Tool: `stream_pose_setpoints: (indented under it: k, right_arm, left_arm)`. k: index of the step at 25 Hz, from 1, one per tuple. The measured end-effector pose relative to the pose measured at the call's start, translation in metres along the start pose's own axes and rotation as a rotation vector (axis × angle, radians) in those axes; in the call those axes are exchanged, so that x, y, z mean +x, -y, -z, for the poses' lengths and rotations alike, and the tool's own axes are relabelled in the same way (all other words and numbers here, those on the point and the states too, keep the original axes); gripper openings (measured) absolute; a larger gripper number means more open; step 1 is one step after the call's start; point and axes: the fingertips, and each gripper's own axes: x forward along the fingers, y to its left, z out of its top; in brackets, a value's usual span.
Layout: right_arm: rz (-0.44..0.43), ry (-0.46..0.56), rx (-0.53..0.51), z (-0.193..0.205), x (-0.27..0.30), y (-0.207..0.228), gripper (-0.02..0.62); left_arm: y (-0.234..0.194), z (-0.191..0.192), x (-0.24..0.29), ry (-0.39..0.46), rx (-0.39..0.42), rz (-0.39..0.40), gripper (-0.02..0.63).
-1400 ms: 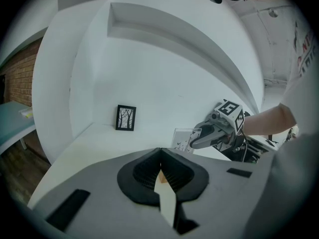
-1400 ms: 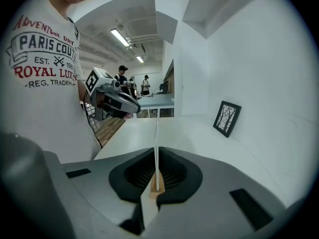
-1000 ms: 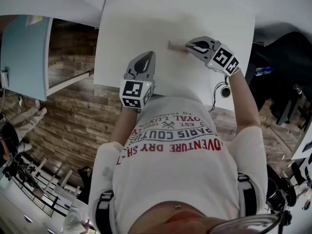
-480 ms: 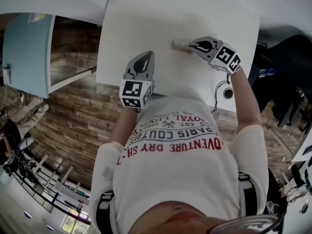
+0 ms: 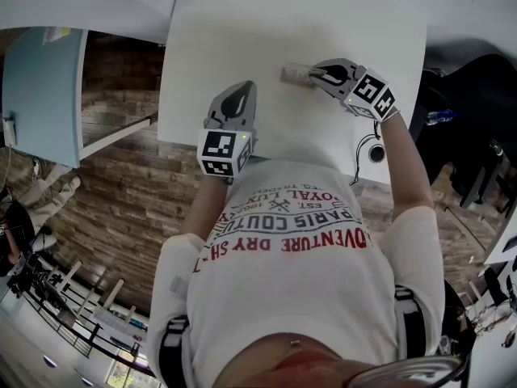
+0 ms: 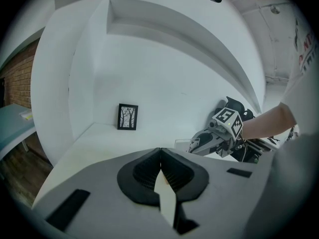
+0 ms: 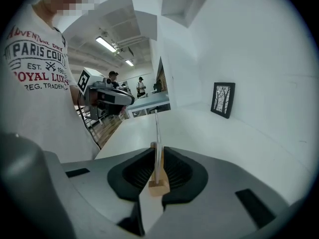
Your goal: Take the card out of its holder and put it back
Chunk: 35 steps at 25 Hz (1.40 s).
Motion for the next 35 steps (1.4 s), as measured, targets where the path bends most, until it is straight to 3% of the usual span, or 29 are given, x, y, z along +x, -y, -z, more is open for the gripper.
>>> stream_pose_setpoints:
  k: [1, 3, 11, 14, 17, 20, 28, 35]
  right_arm:
    - [0.003, 0.005, 0.003, -0.001, 0.0, 0.001, 0.067]
    - [0.011, 0.019, 0.01, -0.004, -0.001, 0.001, 0.181]
    - [0.122, 0.103, 0.03, -0.032, -0.028, 0.002, 0.189]
    - [0.215, 0.172, 0.046, -0.048, -0.044, 0.0, 0.176]
    - [0.359, 0.243, 0.066, -0.059, -0.063, -0.002, 0.085]
    - [0.51, 0.31, 0.097, -0.063, -0.082, -0.006, 0.044]
    - [0.801, 0.352, 0.224, -0.043, -0.107, -0.024, 0.028]
    - [1.013, 0.335, 0.296, -0.034, -0.118, -0.025, 0.025]
  left_arm:
    - [0.0, -0.002, 0.001, 0.002, 0.004, 0.004, 0.025]
    - [0.003, -0.006, 0.002, 0.012, 0.014, 0.012, 0.025]
    - [0.013, -0.018, 0.001, 0.043, 0.035, 0.051, 0.025]
    - [0.016, -0.024, 0.001, 0.061, 0.046, 0.075, 0.025]
    - [0.022, -0.032, 0.003, 0.08, 0.06, 0.105, 0.025]
    - [0.03, -0.039, 0.005, 0.099, 0.074, 0.134, 0.025]
    - [0.048, -0.054, 0.006, 0.133, 0.102, 0.191, 0.025]
    - [0.046, -0.057, 0.008, 0.132, 0.153, 0.161, 0.025]
